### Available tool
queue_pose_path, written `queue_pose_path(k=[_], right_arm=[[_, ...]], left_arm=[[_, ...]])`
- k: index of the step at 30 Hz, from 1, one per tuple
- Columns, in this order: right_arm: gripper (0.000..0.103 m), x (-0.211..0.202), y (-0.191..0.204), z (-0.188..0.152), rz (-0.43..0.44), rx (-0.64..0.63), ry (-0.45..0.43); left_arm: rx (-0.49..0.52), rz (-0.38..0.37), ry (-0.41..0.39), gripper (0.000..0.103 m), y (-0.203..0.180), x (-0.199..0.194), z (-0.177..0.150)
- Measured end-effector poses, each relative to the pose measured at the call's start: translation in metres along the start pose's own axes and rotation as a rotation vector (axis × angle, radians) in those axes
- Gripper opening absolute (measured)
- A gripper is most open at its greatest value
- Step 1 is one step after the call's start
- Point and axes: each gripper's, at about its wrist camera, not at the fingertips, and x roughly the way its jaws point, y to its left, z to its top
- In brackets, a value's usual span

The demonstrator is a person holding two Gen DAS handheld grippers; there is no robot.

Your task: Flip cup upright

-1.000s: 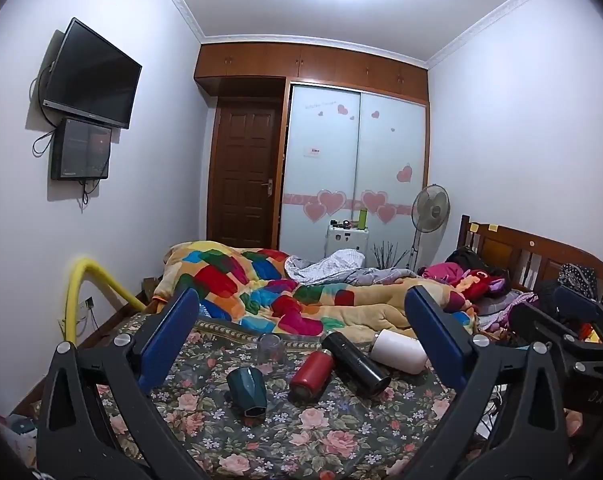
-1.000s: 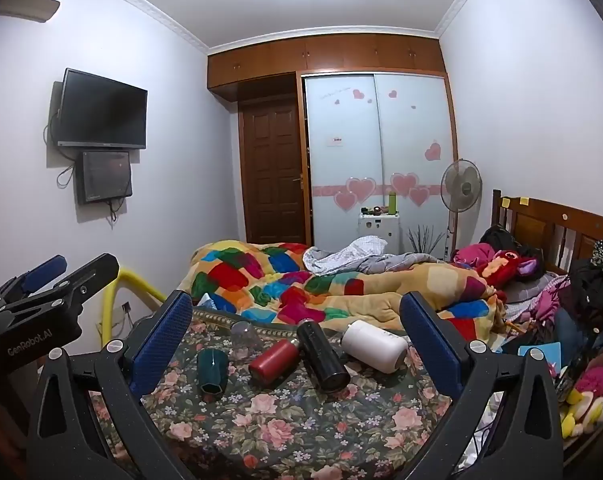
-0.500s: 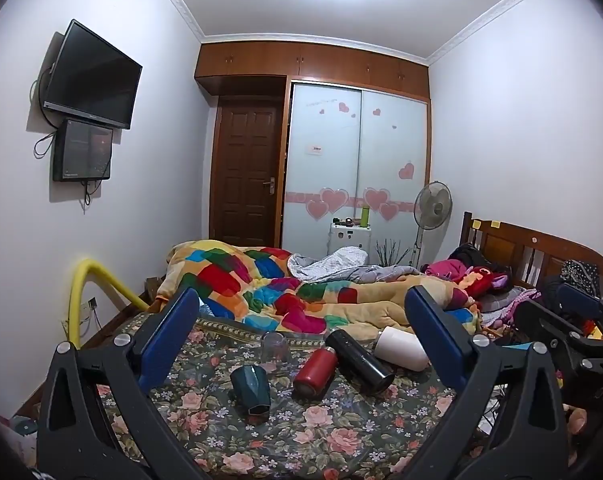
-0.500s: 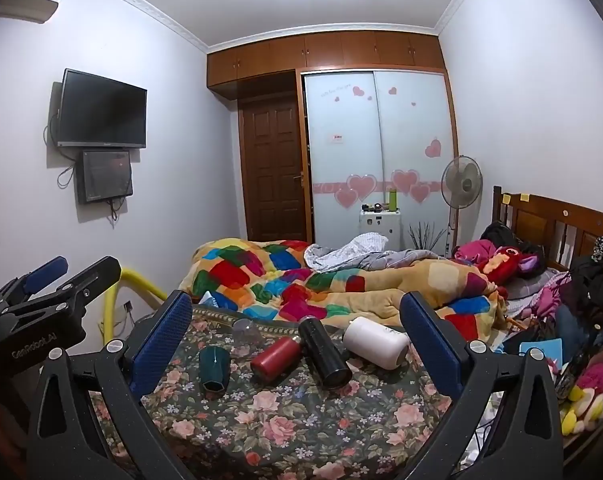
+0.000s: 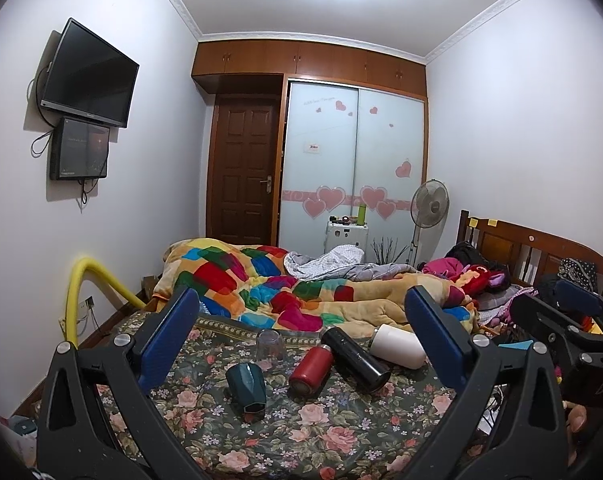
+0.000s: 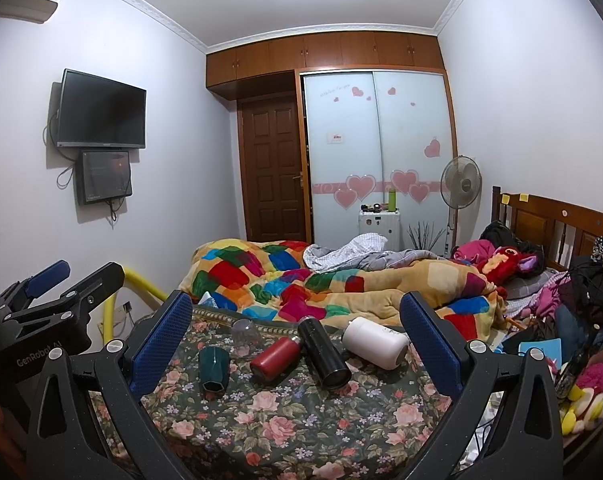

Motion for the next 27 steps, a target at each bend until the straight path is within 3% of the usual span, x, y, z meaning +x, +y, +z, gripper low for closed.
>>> queue_pose_path(k=[27], right_arm=[[0.103, -0.0020, 0.0011, 0.0027, 0.000, -0.007, -0.004]], left_arm=[[0.014, -0.018, -0.021, 0.103, -0.0053, -0.0027, 0.0004]])
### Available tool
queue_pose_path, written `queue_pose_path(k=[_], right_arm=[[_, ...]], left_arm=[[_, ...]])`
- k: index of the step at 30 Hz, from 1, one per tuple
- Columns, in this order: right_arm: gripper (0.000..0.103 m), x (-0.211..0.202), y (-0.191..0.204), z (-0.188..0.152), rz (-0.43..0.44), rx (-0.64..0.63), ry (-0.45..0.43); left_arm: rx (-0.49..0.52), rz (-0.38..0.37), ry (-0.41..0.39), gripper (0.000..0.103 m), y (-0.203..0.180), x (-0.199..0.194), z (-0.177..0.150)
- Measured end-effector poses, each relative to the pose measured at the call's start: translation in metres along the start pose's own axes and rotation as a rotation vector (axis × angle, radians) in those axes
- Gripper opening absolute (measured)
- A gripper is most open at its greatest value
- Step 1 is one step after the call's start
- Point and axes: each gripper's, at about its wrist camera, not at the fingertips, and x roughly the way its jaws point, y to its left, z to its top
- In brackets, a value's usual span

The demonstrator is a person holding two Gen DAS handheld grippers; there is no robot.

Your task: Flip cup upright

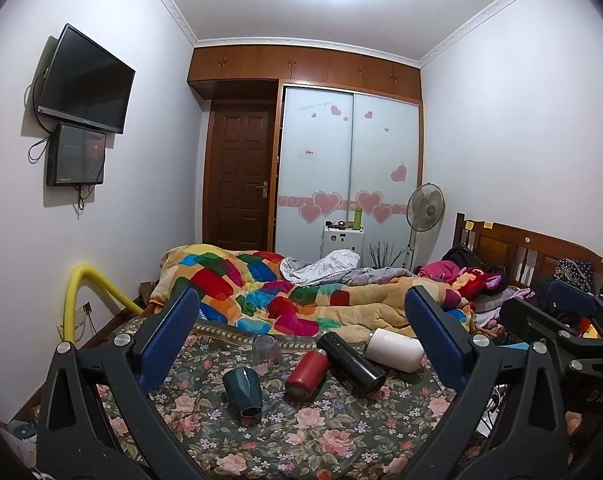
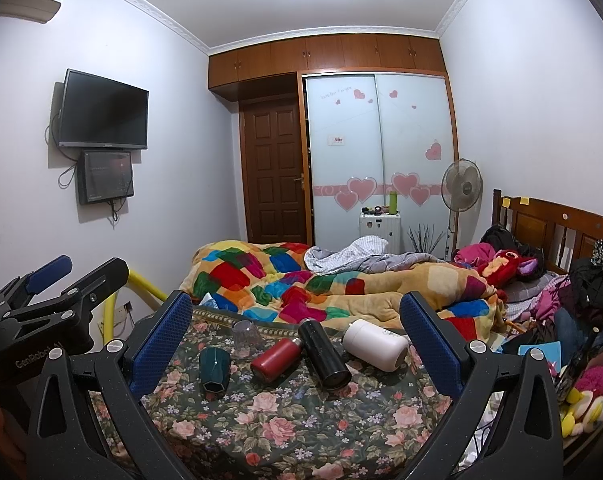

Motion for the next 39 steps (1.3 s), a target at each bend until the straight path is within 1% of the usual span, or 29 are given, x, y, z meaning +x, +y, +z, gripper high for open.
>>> queue_pose_path(k=[12, 22, 30, 34, 36, 39], right_arm=[[0.103, -0.001, 0.000, 0.001, 0.001, -0.002, 0.001], [0.103, 0.002, -0.002, 0.002, -0.002, -0.003, 0.010], [0.103, 0.021, -0.005, -0.003, -0.012, -0.002, 0.040], [0.103, 0.035, -0.007, -0.010, -0.019, 0.000, 0.066], [0.103, 0.046, -0.009, -0.014, -0.028, 0.003, 0.090], [0.103, 0.064, -0.015, -0.023, -0.039, 0.007, 0.135]], left_arm=[[0.000, 0.002, -0.002, 0.103, 0.000, -0.002, -0.002], [-0.012, 0.015, 0.008, 0.103, 0.005, 0.003, -0.006], [-0.020, 0.021, 0.030, 0.103, 0.013, 0.019, -0.011], [-0.019, 0.031, 0.075, 0.103, 0.022, 0.042, -0.022], [-0.025, 0.045, 0.123, 0.103, 0.030, 0.059, -0.032], [-0.051, 0.070, 0.228, 0.103, 0.046, 0.094, -0.053]])
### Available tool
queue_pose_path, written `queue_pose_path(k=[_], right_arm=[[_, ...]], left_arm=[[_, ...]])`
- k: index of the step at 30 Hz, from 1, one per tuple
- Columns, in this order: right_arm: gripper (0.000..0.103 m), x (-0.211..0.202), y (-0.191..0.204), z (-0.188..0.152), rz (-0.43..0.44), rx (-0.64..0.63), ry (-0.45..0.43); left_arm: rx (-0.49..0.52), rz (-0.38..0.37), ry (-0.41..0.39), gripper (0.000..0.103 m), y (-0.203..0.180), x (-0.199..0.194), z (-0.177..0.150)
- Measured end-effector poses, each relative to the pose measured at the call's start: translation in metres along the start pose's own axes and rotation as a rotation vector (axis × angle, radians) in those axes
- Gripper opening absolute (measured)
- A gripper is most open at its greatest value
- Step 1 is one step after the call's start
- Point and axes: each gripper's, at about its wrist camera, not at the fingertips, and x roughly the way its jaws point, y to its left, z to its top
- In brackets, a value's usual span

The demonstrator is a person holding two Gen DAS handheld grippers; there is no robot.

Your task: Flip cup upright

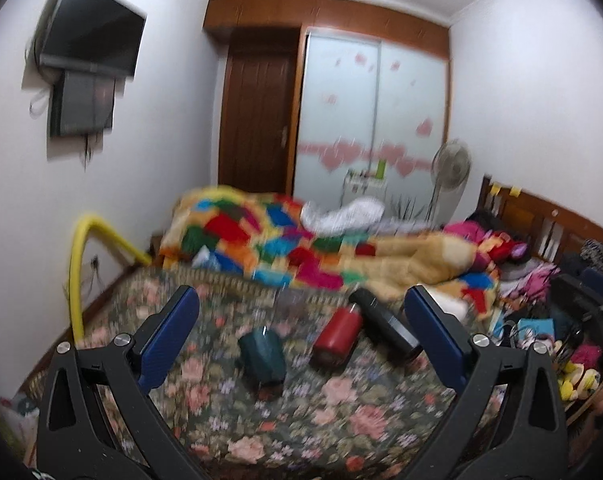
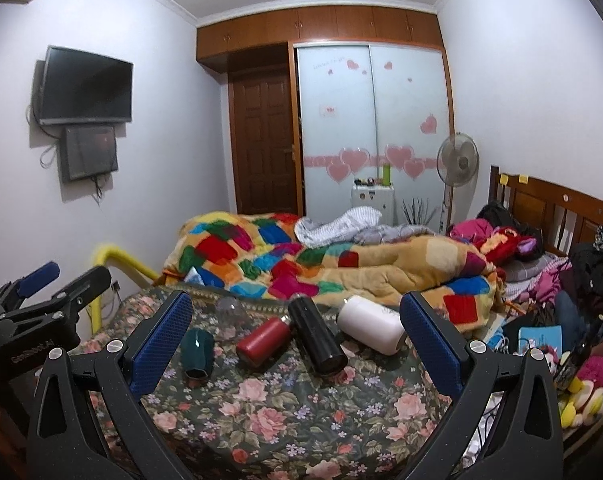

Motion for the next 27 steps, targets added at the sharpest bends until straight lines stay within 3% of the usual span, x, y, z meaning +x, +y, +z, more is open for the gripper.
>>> queue_pose_path(k=[6, 10, 15, 21, 27], right_arm=[[0.103, 0.055, -0.008, -0.018, -0.024, 0.010, 0.125], [0.103, 0.092, -0.011, -0.034, -0.036, 0.020, 0.225], [0.103, 0.137, -0.018, -0.058, -0.041, 0.033, 0.347], [0.103, 0.166, -0.018, -0.077, -0.008, 0.056, 0.446], [0.103, 0.176, -0.012, -0.083, 0.006, 0.055, 0.468]], left_arm=[[-0.053, 0.051, 0.274, 0.103, 0.033, 0.099, -0.040], [-0.136, 0.028, 0.448, 0.103, 0.054, 0.165, -0.073], [-0.178, 0.026, 0.590, 0.091, 0.060, 0.229, -0.103], [-0.187, 0.052, 0.642, 0.081, 0.054, 0.268, -0.122], [-0.151, 0.130, 0.627, 0.069, 0.049, 0.287, -0.130]])
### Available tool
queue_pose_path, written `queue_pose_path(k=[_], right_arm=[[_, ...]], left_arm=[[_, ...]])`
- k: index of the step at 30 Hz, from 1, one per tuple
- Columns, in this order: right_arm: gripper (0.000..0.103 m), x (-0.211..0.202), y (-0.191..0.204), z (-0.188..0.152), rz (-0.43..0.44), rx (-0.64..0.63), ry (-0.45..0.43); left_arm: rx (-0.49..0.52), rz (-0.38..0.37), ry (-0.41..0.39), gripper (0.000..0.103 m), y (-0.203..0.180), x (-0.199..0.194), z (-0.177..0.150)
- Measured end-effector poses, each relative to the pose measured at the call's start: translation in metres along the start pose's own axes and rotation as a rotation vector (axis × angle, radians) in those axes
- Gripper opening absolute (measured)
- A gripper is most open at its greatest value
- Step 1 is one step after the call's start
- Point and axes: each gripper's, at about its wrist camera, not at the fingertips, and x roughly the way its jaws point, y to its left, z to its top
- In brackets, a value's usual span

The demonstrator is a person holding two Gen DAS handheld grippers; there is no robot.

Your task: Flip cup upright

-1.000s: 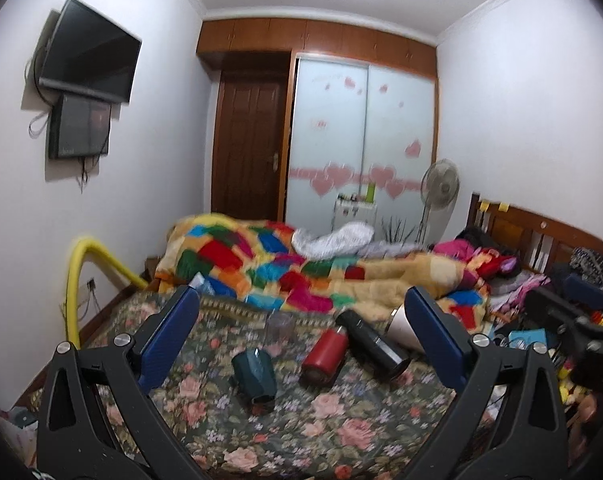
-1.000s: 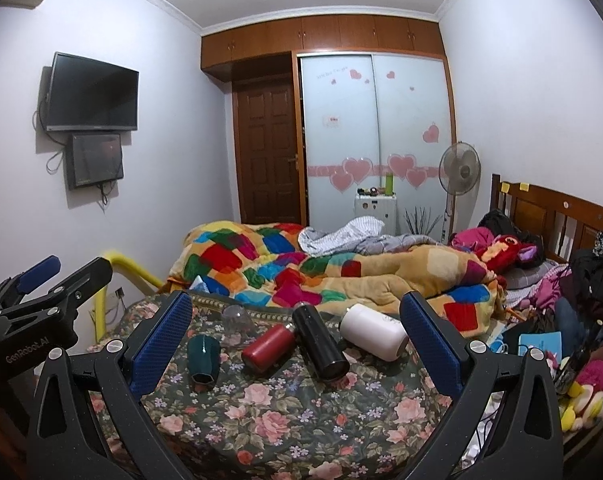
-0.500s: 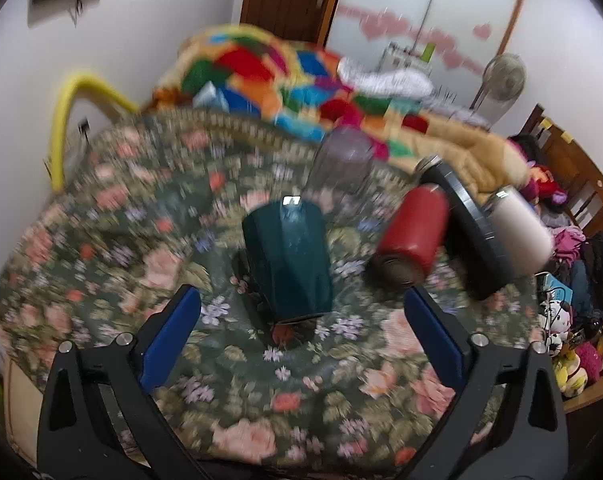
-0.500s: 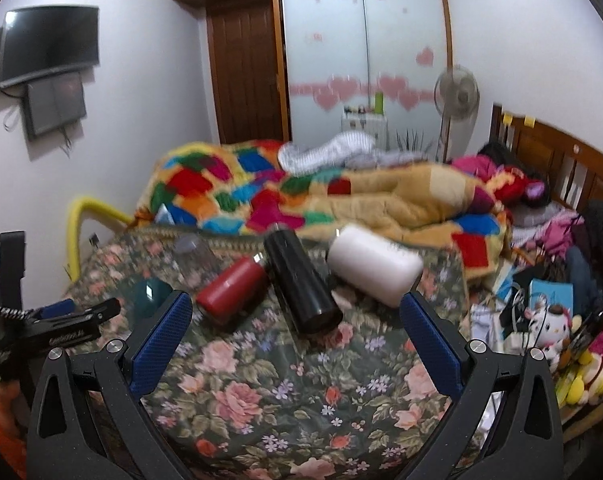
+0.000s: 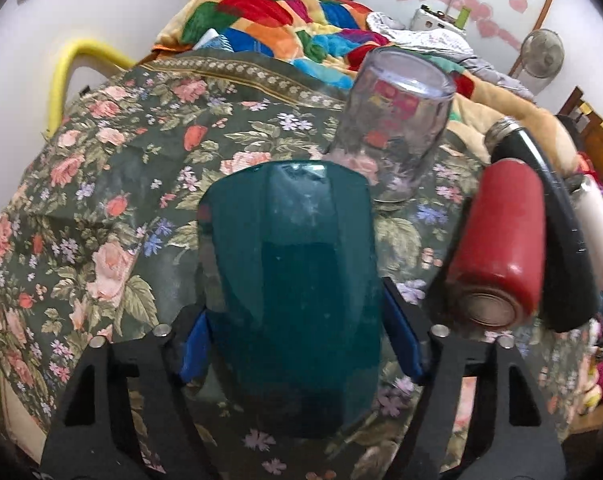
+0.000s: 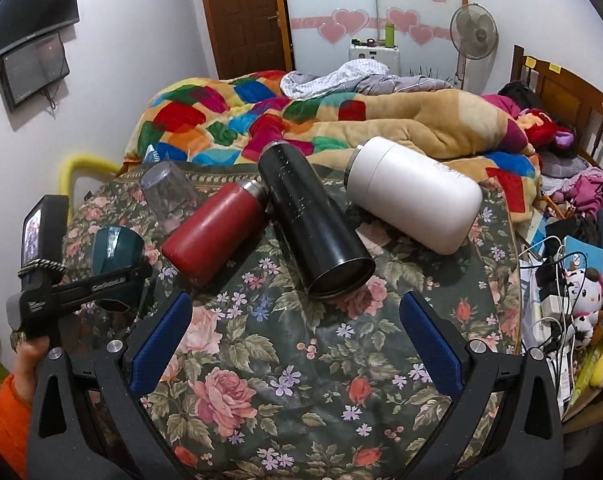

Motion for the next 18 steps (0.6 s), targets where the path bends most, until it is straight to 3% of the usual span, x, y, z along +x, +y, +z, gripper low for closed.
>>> queue_pose_path(k=[5, 9, 18], right_arm=[[0.103, -0.001, 0.000, 0.002, 0.005, -0.006, 0.000], [0.103, -0.009, -0.002, 0.002, -0.002, -0.011, -0.018], [0.103, -0.036, -0.013, 0.000, -0.014, -0.005, -0.072]], left_arm=[[0.028, 0.038, -0.029, 0.069, -0.002, 0.000, -0.003], [0.029, 0.018, -0.017, 0.069, 0.001, -0.010, -0.009], [0.136, -0.030, -0.077, 0.069, -0.020, -0.078, -0.033]])
